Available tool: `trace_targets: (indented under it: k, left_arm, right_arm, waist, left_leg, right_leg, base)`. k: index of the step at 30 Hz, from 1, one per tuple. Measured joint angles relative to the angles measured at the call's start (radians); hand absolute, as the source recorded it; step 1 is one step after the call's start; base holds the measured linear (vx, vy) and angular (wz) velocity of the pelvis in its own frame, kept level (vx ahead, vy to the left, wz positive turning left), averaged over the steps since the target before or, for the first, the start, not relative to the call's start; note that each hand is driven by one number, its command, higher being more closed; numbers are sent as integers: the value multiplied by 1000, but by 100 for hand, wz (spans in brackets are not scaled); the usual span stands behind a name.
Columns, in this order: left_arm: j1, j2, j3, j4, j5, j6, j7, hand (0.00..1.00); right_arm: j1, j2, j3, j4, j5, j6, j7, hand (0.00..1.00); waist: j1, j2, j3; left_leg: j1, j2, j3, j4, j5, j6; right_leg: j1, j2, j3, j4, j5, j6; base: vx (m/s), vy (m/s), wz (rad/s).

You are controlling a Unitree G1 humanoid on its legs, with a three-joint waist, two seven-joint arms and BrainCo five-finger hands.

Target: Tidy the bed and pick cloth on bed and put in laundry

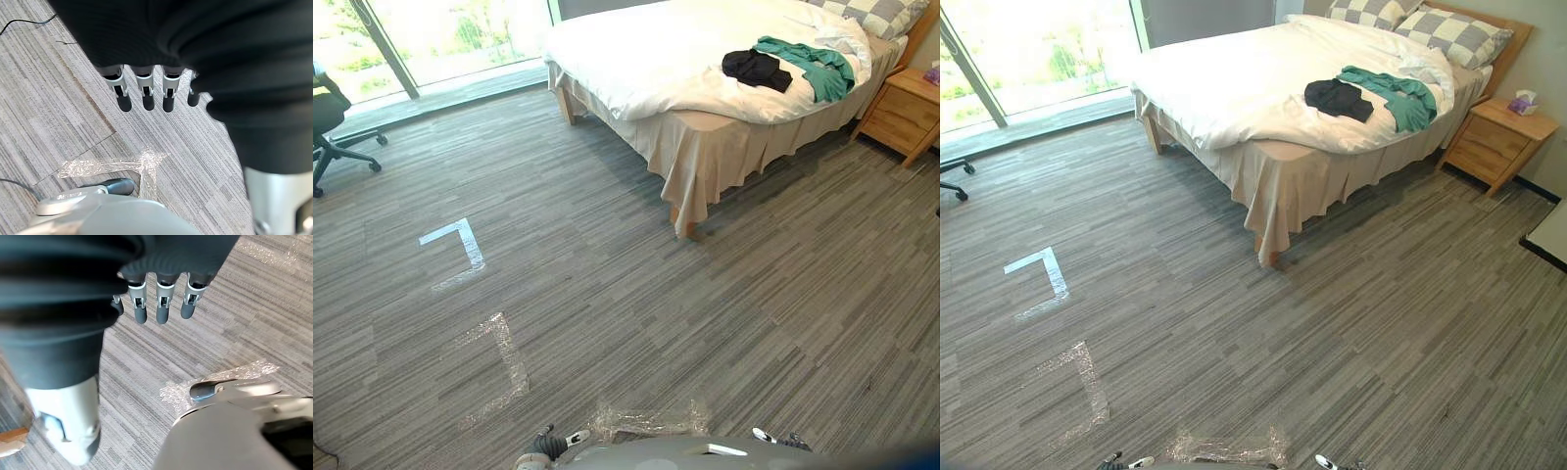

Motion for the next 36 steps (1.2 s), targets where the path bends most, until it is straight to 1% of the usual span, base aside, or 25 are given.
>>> trace_targets:
  k: [3, 7, 11, 16, 18, 25, 30, 36]
  left_arm:
    - [-4, 1, -2, 0, -1, -2, -1, 0]
    - [-6, 2, -8, 0, -1, -9, 0, 0]
    - [-6, 3, -10, 0, -1, -14, 0, 0]
    - [-7, 7, -24, 0, -1, -16, -1, 0]
    - [-7, 12, -40, 0, -1, -16, -2, 0]
    - [-8, 21, -44, 0, 0, -16, -2, 0]
    - [-15, 23, -46, 0, 2, -17, -1, 0]
    - [-21, 25, -51, 0, 28, -18, 0, 0]
  right_arm:
    - [-10, 6, -11, -2, 0, -9, 0, 0]
    - [-10, 7, -11, -5, 0, -10, 1, 0]
    - [-8, 7, -8, -5, 0, -10, 1, 0]
    - [-7, 7, -2, -5, 0, -11, 1, 0]
    - [-7, 6, 7, -6, 0, -11, 1, 0]
    - [-9, 11, 11, -6, 0, -11, 2, 0]
    - [-9, 13, 11, -8, 0, -11, 2, 0]
    - [-10, 14, 11, -11, 1, -11, 6, 0]
  waist:
    - [2, -1, 1]
    - [4, -4, 7]
    - [10, -7, 7]
    - [10, -12, 9]
    - [10, -13, 9]
    - [10, -22, 10]
    - [8, -24, 9]
    - [3, -28, 9]
  left_leg:
    - [5, 0, 1, 0, -2, -3]
    - [13, 0, 1, -2, -3, -4]
    - [15, 0, 10, -19, 7, 4]
    - [17, -2, 9, -27, 13, 8]
    - [17, -2, 9, -27, 13, 9]
    - [14, -3, 9, -28, 13, 9]
    - [6, -4, 12, -28, 13, 9]
    - [-9, -3, 21, -32, 12, 9]
  right_leg:
    - [3, -1, 0, 0, 0, 0]
    - [14, -1, 0, -6, 0, 0]
    - [13, 1, -5, -20, 6, -8]
    - [13, 0, -8, -24, 7, -10]
    - [13, 0, -8, -24, 9, -13]
    - [11, 0, -9, -25, 9, -13]
    - [-4, -1, -9, -25, 9, -13]
    - [-22, 0, -2, -29, 10, -14]
  base:
    - [-26, -17, -1]
    - [-62, -34, 0]
    - [-80, -35, -2]
    - [-43, -27, 1]
    - [-6, -16, 0]
    - [5, -28, 0]
    - [-26, -17, -1]
    - [-31, -27, -4]
